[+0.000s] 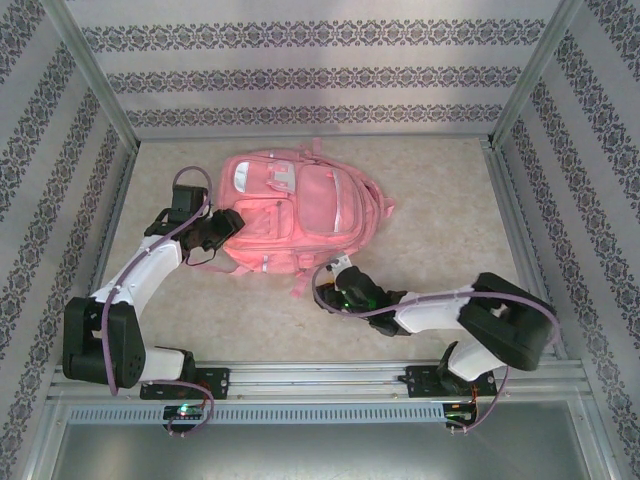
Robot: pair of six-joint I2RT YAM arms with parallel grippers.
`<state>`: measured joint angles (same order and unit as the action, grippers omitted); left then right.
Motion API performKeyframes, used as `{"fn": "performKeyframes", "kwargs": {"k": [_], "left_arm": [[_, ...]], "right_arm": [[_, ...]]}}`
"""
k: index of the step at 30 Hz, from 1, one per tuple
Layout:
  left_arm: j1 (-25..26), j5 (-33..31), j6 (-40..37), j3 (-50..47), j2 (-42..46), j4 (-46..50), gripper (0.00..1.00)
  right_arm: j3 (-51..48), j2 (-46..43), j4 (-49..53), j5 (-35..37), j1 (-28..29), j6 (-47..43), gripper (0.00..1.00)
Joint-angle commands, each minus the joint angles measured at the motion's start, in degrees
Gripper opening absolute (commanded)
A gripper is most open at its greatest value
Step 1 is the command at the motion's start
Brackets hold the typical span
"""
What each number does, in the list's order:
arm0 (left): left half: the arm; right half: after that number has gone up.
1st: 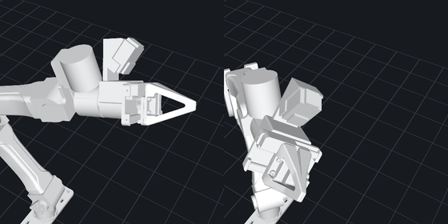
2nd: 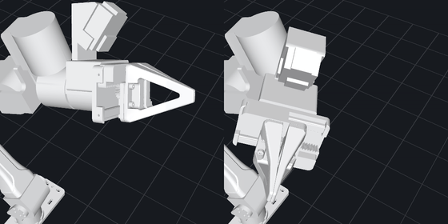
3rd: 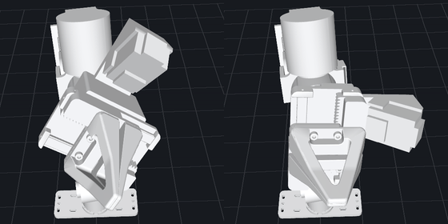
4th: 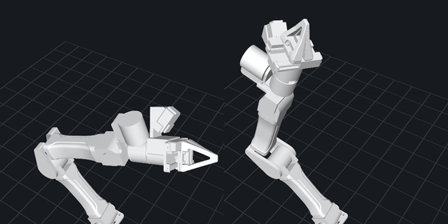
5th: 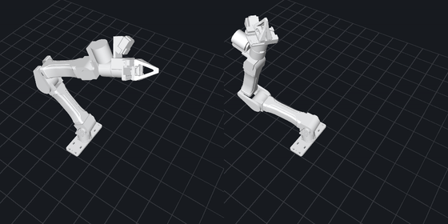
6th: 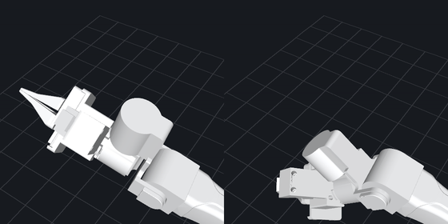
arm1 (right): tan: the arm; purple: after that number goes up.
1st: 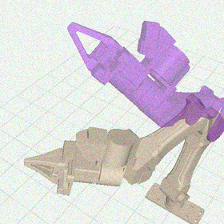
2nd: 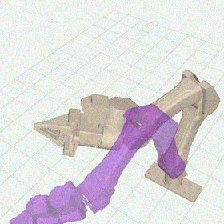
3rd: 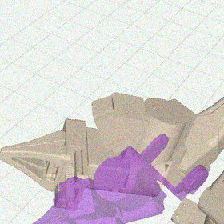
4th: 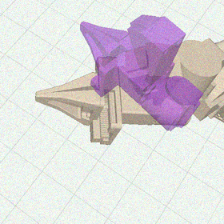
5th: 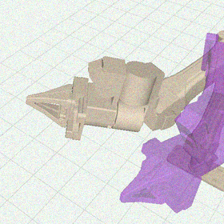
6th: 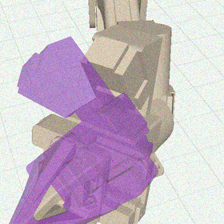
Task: Pack the student bag
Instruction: Rotate the student bag at the center of the table, then zip the student bag at the top-left of the table.
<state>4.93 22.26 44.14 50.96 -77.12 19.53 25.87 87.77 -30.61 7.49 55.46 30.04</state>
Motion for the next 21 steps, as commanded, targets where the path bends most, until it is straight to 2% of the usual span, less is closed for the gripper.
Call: {"fn": "performKeyframes", "kwargs": {"k": [1,4,6,10,13,16,21], "left_arm": [[1.1,2.3,2.1,-1.7,0.7,1.9,0.45],[1.2,3.4,2.7,-1.5,0.6,2.0,0.47],[1.2,4.5,2.9,-2.0,1.7,2.4,0.52],[1.5,1.4,3.4,-3.3,7.5,7.5,0.64],[3.5,-0.5,5.0,-3.0,10.4,12.2,0.67],[7.4,-1.1,6.0,-2.9,11.5,12.1,0.69],[18.8,-17.5,-1.6,8.9,4.6,21.5,0.72]], "right_arm": [[1.2,6.2,-15.7,4.8,1.6,0.5,0.41],[1.4,11.2,-21.9,5.7,1.8,0.2,0.41],[0.7,12.2,-24.4,6.5,1.4,0.3,0.41],[-0.5,9.5,-22.8,6.4,-0.2,1.0,0.41],[-1.4,6.8,-21.2,6.8,-0.9,1.6,0.4],[-2.7,4.2,-21.0,6.2,-1.7,1.7,0.39],[-2.9,-1.7,-11.0,9.6,-2.2,2.3,0.37]]}}
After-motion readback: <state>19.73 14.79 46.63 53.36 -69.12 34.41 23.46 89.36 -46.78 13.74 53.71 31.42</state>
